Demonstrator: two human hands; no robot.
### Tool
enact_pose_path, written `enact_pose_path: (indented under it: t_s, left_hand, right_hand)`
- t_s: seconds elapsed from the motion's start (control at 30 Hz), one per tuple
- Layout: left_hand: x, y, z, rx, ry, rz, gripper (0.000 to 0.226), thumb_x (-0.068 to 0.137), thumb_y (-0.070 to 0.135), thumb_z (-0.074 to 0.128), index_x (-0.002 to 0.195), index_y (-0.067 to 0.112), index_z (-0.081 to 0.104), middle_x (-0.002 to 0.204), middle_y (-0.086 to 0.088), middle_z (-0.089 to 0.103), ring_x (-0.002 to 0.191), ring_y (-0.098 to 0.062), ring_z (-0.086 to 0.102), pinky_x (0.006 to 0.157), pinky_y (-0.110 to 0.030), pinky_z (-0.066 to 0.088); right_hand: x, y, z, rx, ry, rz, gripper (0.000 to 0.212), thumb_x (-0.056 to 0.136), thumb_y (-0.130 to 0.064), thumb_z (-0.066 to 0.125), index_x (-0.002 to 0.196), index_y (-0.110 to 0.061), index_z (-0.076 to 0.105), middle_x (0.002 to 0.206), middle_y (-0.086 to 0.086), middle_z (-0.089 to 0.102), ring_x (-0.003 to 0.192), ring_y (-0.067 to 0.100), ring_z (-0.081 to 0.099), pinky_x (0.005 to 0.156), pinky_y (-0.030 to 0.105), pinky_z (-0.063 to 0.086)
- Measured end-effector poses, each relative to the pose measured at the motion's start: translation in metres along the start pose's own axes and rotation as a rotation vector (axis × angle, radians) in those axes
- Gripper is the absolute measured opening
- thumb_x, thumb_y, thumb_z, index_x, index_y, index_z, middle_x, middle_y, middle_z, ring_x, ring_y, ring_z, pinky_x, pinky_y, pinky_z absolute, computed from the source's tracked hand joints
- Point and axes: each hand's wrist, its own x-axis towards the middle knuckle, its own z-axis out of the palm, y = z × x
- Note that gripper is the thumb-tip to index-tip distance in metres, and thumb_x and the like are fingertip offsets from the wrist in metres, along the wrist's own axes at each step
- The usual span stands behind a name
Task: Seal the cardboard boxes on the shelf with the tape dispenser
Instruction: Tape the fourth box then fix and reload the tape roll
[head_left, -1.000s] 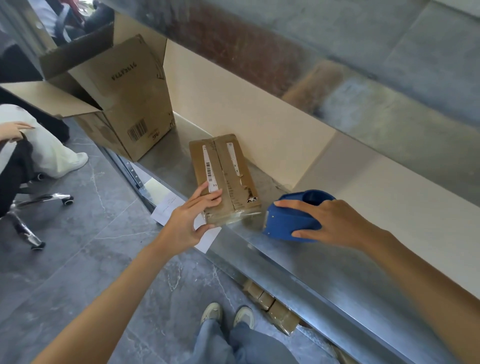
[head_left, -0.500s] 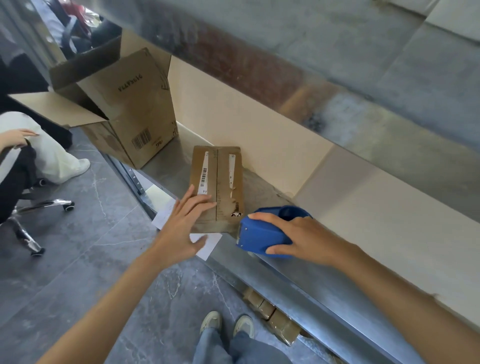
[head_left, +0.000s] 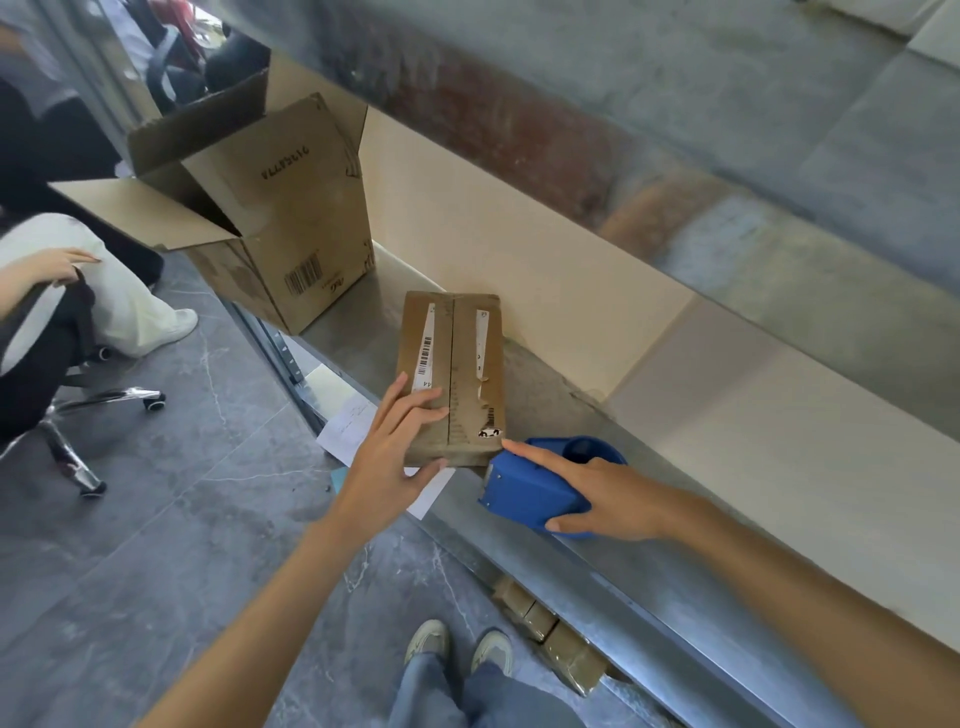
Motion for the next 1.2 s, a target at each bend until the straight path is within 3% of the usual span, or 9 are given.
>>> enact_pose_path:
  t_s: [0.17, 0.3, 0.4, 0.57, 0.67, 0.73, 0.83, 0.97, 1.2]
  left_hand:
    - [-0.001, 0.001, -0.003, 0.020, -0.039, -0.010, 0.069, 0.078, 0.038, 0.080, 0.137, 0.015, 0.055, 0.150, 0.006, 0.043, 0.153, -0.022, 0.016, 0.122, -0.024, 0.017]
    - [-0.001, -0.005, -0.004, 0.089, -0.023, 0.032, 0.074, 0.076, 0.013, 0.084, 0.142, 0.019, 0.053, 0.149, 0.003, 0.045, 0.152, -0.024, 0.019, 0.119, -0.025, 0.022]
    - [0.001, -0.008, -0.005, 0.073, -0.020, 0.038, 0.072, 0.074, 0.007, 0.083, 0.140, 0.016, 0.056, 0.145, 0.000, 0.049, 0.151, -0.026, 0.022, 0.121, -0.019, 0.018]
    - [0.005, -0.017, -0.017, 0.076, -0.058, 0.056, 0.074, 0.070, 0.004, 0.085, 0.138, 0.018, 0.058, 0.144, 0.004, 0.050, 0.151, -0.022, 0.023, 0.119, -0.027, 0.025]
    - [0.005, -0.020, -0.020, 0.051, -0.063, 0.053, 0.071, 0.071, 0.008, 0.084, 0.137, 0.020, 0.058, 0.145, 0.008, 0.047, 0.151, -0.018, 0.022, 0.117, -0.036, 0.031]
    - [0.004, -0.020, -0.021, 0.035, -0.058, 0.050, 0.066, 0.075, 0.016, 0.078, 0.137, 0.021, 0.058, 0.145, 0.009, 0.047, 0.151, -0.018, 0.021, 0.118, -0.034, 0.029]
    - [0.005, -0.020, -0.022, 0.017, -0.054, 0.051, 0.059, 0.078, 0.022, 0.073, 0.136, 0.019, 0.060, 0.144, 0.007, 0.049, 0.151, -0.019, 0.022, 0.120, -0.036, 0.029]
    - [0.008, -0.022, -0.024, -0.002, -0.065, 0.038, 0.063, 0.075, 0.009, 0.081, 0.134, 0.017, 0.061, 0.142, 0.005, 0.051, 0.151, -0.019, 0.022, 0.120, -0.044, 0.028]
    - [0.009, -0.028, -0.021, 0.003, -0.066, 0.034, 0.067, 0.072, 0.003, 0.084, 0.134, 0.015, 0.062, 0.142, 0.003, 0.051, 0.152, -0.016, 0.019, 0.122, -0.027, 0.021]
  right_hand:
    - [-0.002, 0.001, 0.005, -0.091, 0.106, -0.031, 0.091, 0.094, -0.042, 0.060, 0.137, -0.071, -0.015, 0.078, 0.003, 0.058, 0.071, 0.014, 0.056, 0.075, 0.036, 0.050]
    - [-0.008, -0.001, -0.003, -0.120, 0.104, -0.048, 0.096, 0.094, -0.033, 0.064, 0.140, -0.069, -0.012, 0.073, -0.007, 0.051, 0.066, 0.007, 0.049, 0.071, 0.032, 0.046]
    - [-0.014, -0.007, -0.011, -0.213, 0.096, -0.039, 0.098, 0.096, -0.026, 0.062, 0.138, -0.068, -0.016, 0.071, -0.013, 0.041, 0.064, 0.003, 0.040, 0.071, 0.029, 0.038]
    - [-0.022, -0.021, -0.010, -0.320, 0.217, -0.123, 0.081, 0.100, -0.043, 0.048, 0.137, -0.069, -0.019, 0.074, -0.004, 0.052, 0.062, 0.010, 0.043, 0.065, 0.032, 0.041]
    - [-0.022, -0.024, -0.008, -0.367, 0.264, -0.188, 0.061, 0.099, -0.059, 0.035, 0.139, -0.069, -0.011, 0.059, -0.007, 0.044, 0.049, 0.007, 0.036, 0.056, 0.026, 0.038]
    - [-0.020, -0.022, -0.004, -0.429, 0.313, -0.219, 0.055, 0.099, -0.062, 0.023, 0.144, -0.065, -0.009, 0.052, -0.006, 0.038, 0.044, 0.008, 0.033, 0.049, 0.024, 0.034]
    - [-0.022, -0.018, 0.005, -0.516, 0.334, -0.276, 0.055, 0.100, -0.061, 0.014, 0.147, -0.058, -0.015, 0.054, -0.003, 0.050, 0.047, 0.012, 0.042, 0.049, 0.030, 0.043]
    - [-0.034, -0.011, 0.006, -0.627, 0.381, -0.229, 0.056, 0.101, -0.055, 0.022, 0.154, -0.048, 0.006, 0.044, -0.006, 0.037, 0.040, 0.010, 0.028, 0.039, 0.024, 0.026]
    - [-0.040, -0.004, 0.014, -0.569, 0.412, -0.263, 0.056, 0.100, -0.052, 0.032, 0.154, -0.044, 0.017, 0.042, -0.008, 0.028, 0.036, 0.011, 0.023, 0.035, 0.024, 0.034]
